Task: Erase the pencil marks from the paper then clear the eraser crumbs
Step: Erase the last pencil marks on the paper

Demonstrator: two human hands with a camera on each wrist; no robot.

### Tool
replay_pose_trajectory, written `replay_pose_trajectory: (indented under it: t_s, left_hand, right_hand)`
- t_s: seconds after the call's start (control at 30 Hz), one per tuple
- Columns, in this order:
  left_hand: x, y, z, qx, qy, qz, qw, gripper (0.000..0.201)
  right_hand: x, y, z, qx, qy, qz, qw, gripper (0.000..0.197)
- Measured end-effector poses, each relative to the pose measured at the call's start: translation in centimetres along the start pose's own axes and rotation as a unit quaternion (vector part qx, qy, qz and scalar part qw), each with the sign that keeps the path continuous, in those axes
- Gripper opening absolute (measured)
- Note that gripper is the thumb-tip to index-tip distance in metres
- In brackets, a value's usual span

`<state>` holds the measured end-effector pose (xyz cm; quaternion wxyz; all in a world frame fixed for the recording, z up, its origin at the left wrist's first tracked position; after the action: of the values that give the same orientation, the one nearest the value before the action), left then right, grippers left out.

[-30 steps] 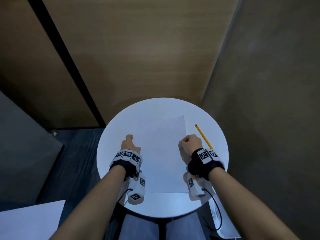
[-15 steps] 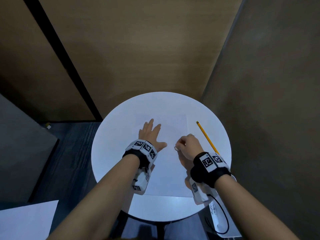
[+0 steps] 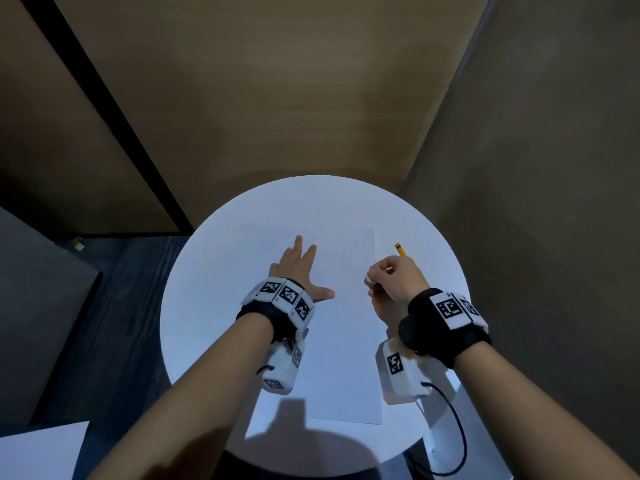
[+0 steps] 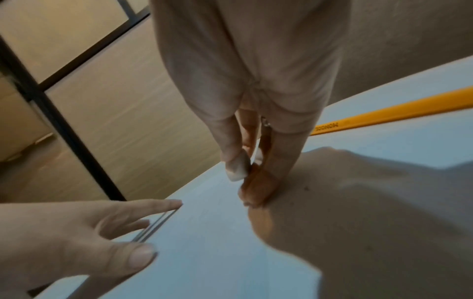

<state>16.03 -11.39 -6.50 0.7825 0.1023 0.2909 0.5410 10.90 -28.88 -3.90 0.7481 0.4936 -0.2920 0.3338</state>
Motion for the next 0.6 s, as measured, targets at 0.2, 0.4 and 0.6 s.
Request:
replay_pose_trajectory:
  t_s: [0.2, 0.4, 0.6]
  left_hand:
    - [3.4, 1.5, -0.7, 0.041, -0.031, 0.032, 0.998, 0.103]
    - [3.2, 2.0, -1.9, 0.041, -0.03, 0.048, 0.998, 0.1]
    - [2.6, 1.9, -2.1, 0.023, -0.103, 0.027, 0.994, 0.097]
  right_hand:
    - [1.7, 0.3, -1.6, 0.057, -0.021, 0.004, 0.998, 0.018]
    - [3.9, -0.2, -4.3, 0.096, -0.038, 0.023, 0.994, 0.009]
    - [5.1, -1.2, -6.6, 0.071, 0.27, 0.108, 0.954, 0.015]
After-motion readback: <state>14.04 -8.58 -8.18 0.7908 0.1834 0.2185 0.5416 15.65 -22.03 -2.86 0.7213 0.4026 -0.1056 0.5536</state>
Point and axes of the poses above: each hand's wrist, its own y-axis away from the middle knuckle, its own z-axis out of the back of the hand, x = y × z, the point moved 7 cm from there along -y, towards the middle knuckle, and after that the axes turned 6 degrees about -z, right-handed, at the moved point
